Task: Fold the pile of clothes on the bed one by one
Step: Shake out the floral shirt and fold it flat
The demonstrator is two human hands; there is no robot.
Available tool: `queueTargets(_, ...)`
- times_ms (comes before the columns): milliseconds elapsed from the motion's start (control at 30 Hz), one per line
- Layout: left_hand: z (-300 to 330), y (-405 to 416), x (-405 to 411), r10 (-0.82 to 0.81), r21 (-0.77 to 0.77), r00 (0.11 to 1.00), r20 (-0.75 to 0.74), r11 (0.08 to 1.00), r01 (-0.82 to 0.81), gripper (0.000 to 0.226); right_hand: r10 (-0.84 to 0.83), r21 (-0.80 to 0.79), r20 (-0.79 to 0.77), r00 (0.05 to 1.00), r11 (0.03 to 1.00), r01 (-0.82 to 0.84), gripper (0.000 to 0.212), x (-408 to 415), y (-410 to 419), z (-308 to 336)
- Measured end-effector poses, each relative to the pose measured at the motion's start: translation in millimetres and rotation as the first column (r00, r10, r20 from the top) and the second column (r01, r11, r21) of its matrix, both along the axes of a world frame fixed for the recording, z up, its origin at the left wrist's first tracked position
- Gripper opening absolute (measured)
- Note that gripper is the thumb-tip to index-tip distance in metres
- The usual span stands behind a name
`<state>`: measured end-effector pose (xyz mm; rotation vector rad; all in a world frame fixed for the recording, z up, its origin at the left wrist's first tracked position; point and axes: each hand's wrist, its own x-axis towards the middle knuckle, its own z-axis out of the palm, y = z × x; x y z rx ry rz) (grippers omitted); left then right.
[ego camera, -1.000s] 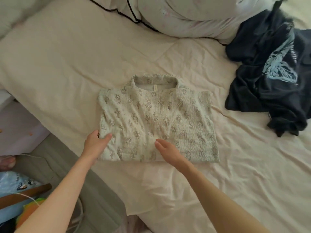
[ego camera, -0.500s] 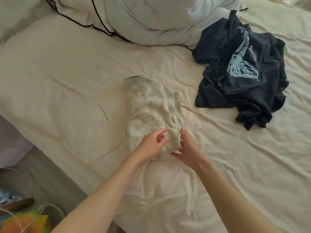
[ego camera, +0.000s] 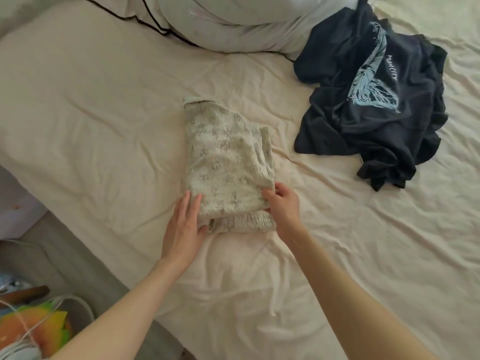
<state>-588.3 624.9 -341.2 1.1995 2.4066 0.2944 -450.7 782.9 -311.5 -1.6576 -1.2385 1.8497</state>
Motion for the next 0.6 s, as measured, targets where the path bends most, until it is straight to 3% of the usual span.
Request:
queueTargets(133, 0.8, 10.4, 2.4, -0.092, 0.02, 0.994, -0.057, 0.995, 0.094, 0.058, 0.013, 0.227, 0.031, 0.999, 0.974, -0.02, 0.018, 12.3, 6.5, 6.9)
queueTargets(333, -5.8, 7.4, 5.0, -0.196, -0.072, 0.97, -0.144, 0.98, 0.187, 0.065, 0.01, -0.086, 0.272, 0.962, 0.996, 0.014, 0.013, 40.1, -4.9, -36.5)
queueTargets(467, -0.9, -0.4, 9.1, -0.258, 0.002, 0.939, -0.228, 0.964, 0.265, 0.068, -0.009, -0.048, 0.229, 0.973, 0.999, 0.02, 0.013, 38.0, -14.2, -40.5)
queueTargets(600, -5.5, -17.4, 6.6, -0.32, -0.042, 0.919, -0.228, 0.947, 0.319, 0.079, 0.068, -0.206, 0.188, 0.98, 0.978, -0.028, 0.012, 46.7, -24.4, -42.8)
